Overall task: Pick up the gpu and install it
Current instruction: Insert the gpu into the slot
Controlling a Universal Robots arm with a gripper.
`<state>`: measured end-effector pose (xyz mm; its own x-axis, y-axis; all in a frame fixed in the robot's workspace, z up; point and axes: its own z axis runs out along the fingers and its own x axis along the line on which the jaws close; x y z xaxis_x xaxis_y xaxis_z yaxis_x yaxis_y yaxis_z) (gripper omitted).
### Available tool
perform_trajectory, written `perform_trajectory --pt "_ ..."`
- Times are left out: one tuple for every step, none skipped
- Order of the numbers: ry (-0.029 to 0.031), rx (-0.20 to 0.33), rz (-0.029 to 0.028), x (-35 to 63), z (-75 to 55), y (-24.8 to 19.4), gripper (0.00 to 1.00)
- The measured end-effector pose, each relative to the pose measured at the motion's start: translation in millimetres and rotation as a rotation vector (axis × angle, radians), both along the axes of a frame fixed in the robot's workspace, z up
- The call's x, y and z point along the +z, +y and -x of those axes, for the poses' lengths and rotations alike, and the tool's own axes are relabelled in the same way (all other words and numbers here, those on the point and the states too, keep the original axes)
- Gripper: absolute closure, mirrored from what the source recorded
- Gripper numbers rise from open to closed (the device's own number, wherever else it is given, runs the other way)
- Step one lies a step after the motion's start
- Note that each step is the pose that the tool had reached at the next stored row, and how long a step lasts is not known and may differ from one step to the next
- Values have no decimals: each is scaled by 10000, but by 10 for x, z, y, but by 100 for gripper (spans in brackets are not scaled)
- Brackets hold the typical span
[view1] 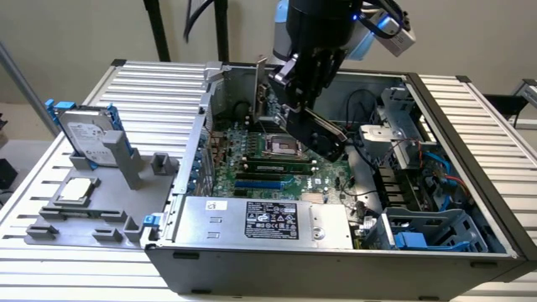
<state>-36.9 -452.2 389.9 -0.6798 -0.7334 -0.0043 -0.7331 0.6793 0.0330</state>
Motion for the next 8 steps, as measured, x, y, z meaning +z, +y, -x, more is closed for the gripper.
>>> perform_trajectory --pt "0 191 0 -5 0 0 73" --pt "-1 370 0 -9 0 0 73" --pt "-1 551 0 -14 0 0 73" --pt "-2 730 0 -18 0 0 73" --pt "-3 911 0 -23 0 0 73" --pt "-3 1089 -1 -28 0 0 73" --pt "-4 1269 -1 -32 0 0 73" --pt "-3 1456 0 -38 0 0 73"
